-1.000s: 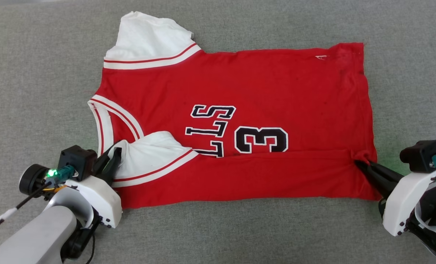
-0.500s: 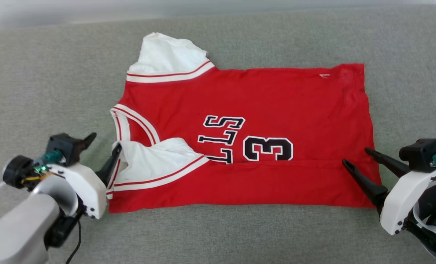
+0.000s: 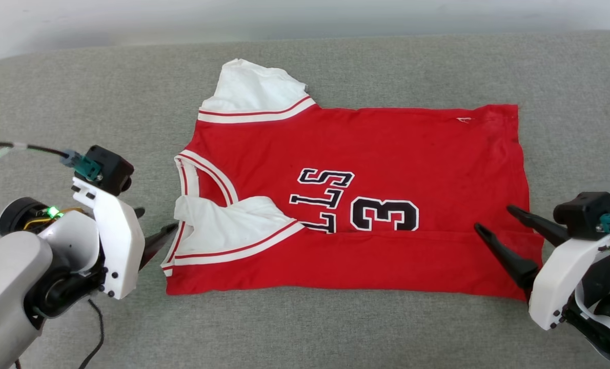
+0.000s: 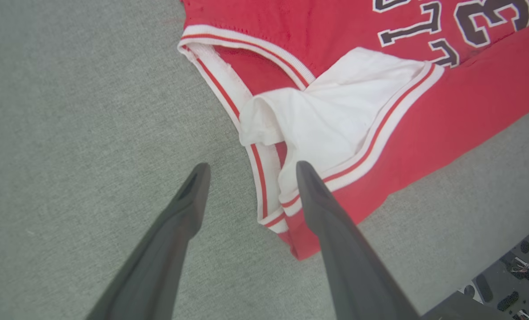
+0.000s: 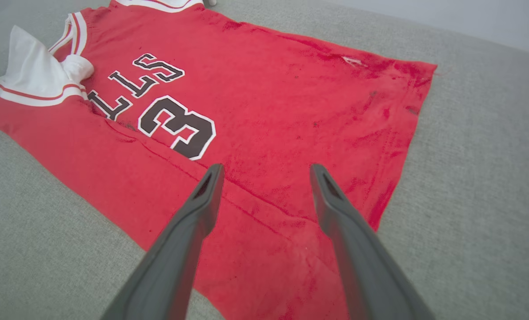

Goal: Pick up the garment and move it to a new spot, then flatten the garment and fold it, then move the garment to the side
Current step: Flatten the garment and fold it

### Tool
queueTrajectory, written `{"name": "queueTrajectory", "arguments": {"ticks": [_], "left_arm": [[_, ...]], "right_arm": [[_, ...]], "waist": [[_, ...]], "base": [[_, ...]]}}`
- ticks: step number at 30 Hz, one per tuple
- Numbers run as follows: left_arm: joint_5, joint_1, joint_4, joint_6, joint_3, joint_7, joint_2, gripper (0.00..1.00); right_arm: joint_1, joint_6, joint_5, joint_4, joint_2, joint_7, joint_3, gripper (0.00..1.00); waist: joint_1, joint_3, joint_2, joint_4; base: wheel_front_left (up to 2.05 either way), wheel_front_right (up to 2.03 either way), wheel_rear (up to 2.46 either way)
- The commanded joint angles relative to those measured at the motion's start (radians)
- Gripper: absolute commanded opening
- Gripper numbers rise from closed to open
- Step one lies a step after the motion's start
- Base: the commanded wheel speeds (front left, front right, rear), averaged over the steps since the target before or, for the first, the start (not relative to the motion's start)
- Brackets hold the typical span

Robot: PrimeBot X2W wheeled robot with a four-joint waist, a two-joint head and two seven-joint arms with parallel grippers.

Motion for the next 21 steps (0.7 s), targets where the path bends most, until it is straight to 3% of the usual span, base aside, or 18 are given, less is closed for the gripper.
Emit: {"name": "queueTrajectory", "arguments": {"ticks": [1,8,18,19,20,21], "left_arm": [[-0.006,-0.015,-0.002,-0.004,-0.004,0.022,0.01,1.0],[-0.081,-0.027,0.037,-0.013,-0.051,0.207,0.001,1.0],[-0.073,0.019,0.173,-0.05,-0.129,0.262,-0.069,1.0],[-0.073,0.022,0.185,-0.054,-0.133,0.258,-0.075,0.83],[-0.076,0.024,0.194,-0.058,-0.135,0.254,-0.082,0.07],[-0.079,0.026,0.202,-0.064,-0.137,0.254,-0.087,0.0]], "right_arm": [[-0.006,-0.001,0.001,-0.005,0.006,0.004,0.003,1.0],[-0.034,-0.001,0.017,-0.009,0.011,0.041,0.031,1.0],[-0.097,-0.001,0.042,0.023,0.014,0.044,0.066,1.0],[-0.107,-0.001,0.045,0.025,0.012,0.041,0.063,1.0],[-0.117,-0.001,0.047,0.028,0.009,0.039,0.059,1.0],[-0.126,-0.001,0.048,0.029,0.004,0.042,0.058,1.0]], "waist": [[0.0,0.001,0.0,-0.004],[0.0,0.019,0.0,-0.038],[0.0,0.041,0.0,-0.083],[0.0,0.041,0.0,-0.085],[0.0,0.039,0.0,-0.086],[0.0,0.037,0.0,-0.086]], "base": [[0.0,0.0,0.0],[0.0,0.0,0.0],[0.0,0.0,0.0],[0.0,0.0,0.0],[0.0,0.0,0.0],[0.0,0.0,0.0]]}}
